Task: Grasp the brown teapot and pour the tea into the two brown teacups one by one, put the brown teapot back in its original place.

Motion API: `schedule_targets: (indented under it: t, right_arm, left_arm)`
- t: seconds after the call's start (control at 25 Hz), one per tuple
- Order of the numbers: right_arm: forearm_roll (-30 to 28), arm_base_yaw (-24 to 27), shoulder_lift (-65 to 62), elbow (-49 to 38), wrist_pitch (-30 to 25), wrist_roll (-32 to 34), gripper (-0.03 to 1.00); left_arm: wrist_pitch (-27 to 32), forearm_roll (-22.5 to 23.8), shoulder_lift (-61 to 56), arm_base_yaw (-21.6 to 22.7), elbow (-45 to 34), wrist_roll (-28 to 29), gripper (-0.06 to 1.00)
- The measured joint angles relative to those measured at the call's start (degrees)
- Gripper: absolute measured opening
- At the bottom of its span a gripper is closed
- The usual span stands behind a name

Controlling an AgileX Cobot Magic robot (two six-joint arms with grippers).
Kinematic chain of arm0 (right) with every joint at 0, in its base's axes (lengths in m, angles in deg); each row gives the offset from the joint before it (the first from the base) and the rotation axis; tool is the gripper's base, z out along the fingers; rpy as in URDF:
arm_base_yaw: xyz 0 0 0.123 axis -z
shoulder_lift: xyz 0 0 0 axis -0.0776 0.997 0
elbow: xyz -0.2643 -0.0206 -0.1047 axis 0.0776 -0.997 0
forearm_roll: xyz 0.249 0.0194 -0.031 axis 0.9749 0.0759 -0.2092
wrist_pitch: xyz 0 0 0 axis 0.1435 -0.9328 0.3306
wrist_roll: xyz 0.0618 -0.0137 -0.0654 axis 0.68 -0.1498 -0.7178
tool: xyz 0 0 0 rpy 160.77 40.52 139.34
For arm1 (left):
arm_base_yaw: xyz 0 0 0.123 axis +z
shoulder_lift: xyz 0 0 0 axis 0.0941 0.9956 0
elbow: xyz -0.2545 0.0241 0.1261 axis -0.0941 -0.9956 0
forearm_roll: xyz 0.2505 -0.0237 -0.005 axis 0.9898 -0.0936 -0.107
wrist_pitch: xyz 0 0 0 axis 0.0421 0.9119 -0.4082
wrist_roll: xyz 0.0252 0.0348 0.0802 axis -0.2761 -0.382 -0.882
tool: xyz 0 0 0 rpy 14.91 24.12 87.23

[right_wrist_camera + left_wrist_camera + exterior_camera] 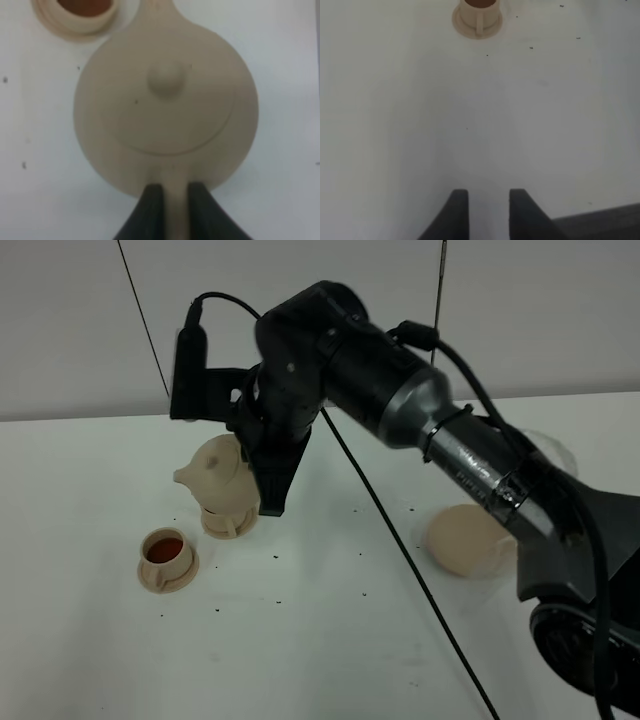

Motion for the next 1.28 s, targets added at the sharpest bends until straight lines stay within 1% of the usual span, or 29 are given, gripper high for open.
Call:
schedule_targets:
  t: [0.2, 0.48, 0.88, 1.28]
  right_arm:
    - [10.1, 4.1, 0.0, 0.0, 0.0, -3.9, 0.1]
    - [18.1, 7.1, 0.5, 0.1, 0.0, -6.4, 0.1]
    - [21.2, 8.0, 2.2, 0.1, 0.8, -7.8, 0.1]
    - [21.3, 8.2, 2.2, 0.1, 0.8, -7.9, 0.1]
  left_arm:
    - [0.0, 0.0, 0.0, 0.0, 0.0, 0.0, 0.27]
    - [0.0, 0.0, 0.0, 0.0, 0.0, 0.0, 0.27]
    - [0.0, 0.0, 0.0, 0.0, 0.0, 0.0, 0.27]
    - [0.0, 0.0, 0.0, 0.0, 0.0, 0.0, 0.27]
